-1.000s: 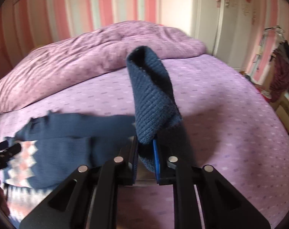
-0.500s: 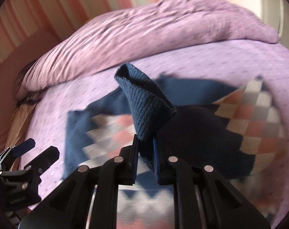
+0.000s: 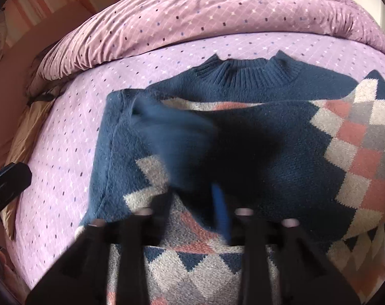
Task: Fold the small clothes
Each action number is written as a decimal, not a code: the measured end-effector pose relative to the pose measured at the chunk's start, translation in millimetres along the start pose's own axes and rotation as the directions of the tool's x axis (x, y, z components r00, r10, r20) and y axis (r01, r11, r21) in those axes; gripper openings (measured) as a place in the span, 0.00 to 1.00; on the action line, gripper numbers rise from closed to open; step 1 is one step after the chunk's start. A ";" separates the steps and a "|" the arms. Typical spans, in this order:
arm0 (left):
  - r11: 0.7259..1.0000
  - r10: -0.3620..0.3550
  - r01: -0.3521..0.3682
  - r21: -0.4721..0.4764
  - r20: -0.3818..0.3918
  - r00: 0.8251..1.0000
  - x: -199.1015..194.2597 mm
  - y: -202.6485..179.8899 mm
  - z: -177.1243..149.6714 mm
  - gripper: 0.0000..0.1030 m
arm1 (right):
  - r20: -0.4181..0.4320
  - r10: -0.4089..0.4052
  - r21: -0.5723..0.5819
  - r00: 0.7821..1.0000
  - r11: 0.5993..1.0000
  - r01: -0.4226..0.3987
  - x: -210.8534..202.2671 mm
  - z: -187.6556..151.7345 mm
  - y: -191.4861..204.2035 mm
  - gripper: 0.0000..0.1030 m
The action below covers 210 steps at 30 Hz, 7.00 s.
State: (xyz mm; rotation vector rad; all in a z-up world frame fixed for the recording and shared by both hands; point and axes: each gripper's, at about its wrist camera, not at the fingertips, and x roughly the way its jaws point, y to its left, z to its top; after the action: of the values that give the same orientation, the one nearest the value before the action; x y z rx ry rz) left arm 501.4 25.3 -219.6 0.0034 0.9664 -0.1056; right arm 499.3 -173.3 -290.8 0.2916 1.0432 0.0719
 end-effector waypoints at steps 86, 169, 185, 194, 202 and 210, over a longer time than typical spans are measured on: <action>0.978 -0.199 0.203 0.041 -0.090 0.976 73.3 -83.3 -29.9 0.97 | 0.103 -0.217 -0.020 0.971 0.975 0.220 -90.7 5.6 -176.8 0.71; 0.971 -0.211 0.164 -0.172 -0.304 0.929 -86.2 31.9 -309.0 0.41 | -0.039 -0.369 -0.143 0.929 0.922 0.361 -211.9 -235.4 -164.5 0.74; 0.992 -0.124 0.107 -0.067 -0.362 0.924 -80.8 18.7 -298.3 0.14 | -0.137 -0.345 -0.019 0.928 0.938 0.346 -235.8 -277.8 -208.5 0.74; 0.993 -0.113 0.101 -0.053 -0.370 0.922 -77.6 15.4 -297.8 0.14 | -0.212 -0.200 0.102 0.957 0.969 0.225 -203.9 -284.5 -224.7 0.72; 0.993 -0.118 0.105 -0.053 -0.371 0.921 -74.5 14.0 -299.3 0.20 | -0.221 -0.161 0.156 0.962 0.968 0.198 -200.9 -286.7 -222.9 0.62; 0.991 -0.135 0.117 -0.070 -0.374 0.917 -71.7 17.4 -303.3 0.37 | -0.242 -0.145 0.169 0.960 0.967 0.189 -199.9 -287.0 -218.3 0.38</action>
State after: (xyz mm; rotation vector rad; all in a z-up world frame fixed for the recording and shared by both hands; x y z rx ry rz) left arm 213.5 64.1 -333.9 -0.0843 1.3571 -0.2069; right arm 134.4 -363.5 -316.6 0.3738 1.3025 -0.1524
